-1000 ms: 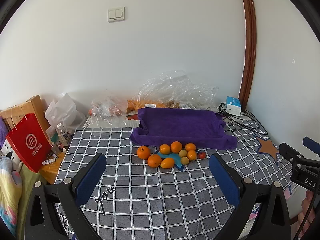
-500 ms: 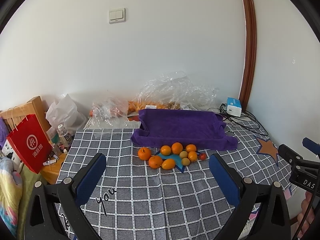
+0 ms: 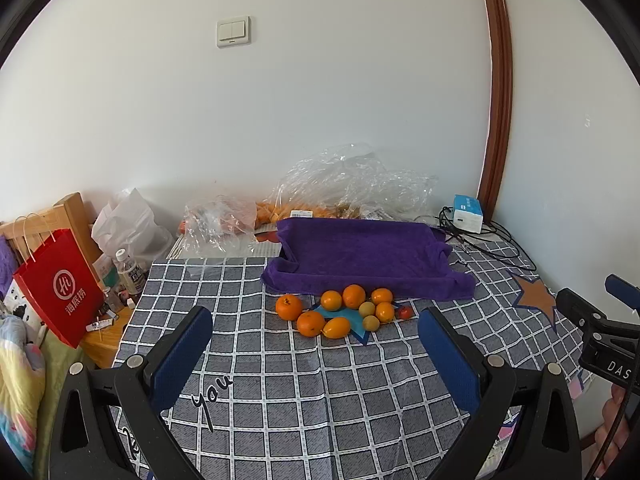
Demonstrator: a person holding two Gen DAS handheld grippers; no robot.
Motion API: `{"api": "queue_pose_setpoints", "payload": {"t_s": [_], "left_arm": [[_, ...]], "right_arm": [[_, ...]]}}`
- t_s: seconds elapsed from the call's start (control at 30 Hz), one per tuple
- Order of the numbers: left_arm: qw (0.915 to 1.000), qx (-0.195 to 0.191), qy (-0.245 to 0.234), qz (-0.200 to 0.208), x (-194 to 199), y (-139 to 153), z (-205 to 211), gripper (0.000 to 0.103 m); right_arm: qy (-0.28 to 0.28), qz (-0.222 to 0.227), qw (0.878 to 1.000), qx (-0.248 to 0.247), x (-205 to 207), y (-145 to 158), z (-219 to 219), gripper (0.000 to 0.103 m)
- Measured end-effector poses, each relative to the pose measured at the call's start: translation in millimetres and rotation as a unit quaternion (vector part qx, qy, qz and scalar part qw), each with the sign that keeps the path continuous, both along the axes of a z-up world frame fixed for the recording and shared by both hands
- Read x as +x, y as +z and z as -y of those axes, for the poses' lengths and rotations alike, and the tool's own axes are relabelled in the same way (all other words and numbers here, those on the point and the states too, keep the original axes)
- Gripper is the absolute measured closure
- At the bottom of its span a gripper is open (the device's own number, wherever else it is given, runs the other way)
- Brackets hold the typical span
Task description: Organize fruits
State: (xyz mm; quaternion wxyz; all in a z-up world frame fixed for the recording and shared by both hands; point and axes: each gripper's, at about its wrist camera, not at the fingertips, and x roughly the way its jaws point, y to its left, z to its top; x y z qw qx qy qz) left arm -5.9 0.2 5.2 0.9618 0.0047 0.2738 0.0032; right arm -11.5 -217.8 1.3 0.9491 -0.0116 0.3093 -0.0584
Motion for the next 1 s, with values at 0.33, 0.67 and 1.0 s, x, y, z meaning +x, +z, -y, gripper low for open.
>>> {"api": "queue_pose_setpoints", "payload": {"t_s": [0.33,0.67,1.0], "left_arm": [[1.0,0.001,0.0,0.0,0.1,-0.1,0.3,0.0],[0.9999,-0.01,0.005,-0.002,2.8,-2.5,-2.6,0.0],[0.999,-0.021,0.028,-0.028,25.1,-39.0,-17.3,0.0]], "right_arm": [[0.0,0.002,1.0,0.0,-0.9,-0.5,-0.1,0.001],[0.006,0.005,1.0,-0.001,-1.8,-3.3,-3.3,0.001],[0.034,-0.015,0.999,0.028,18.6,-39.6,-4.6,0.001]]}}
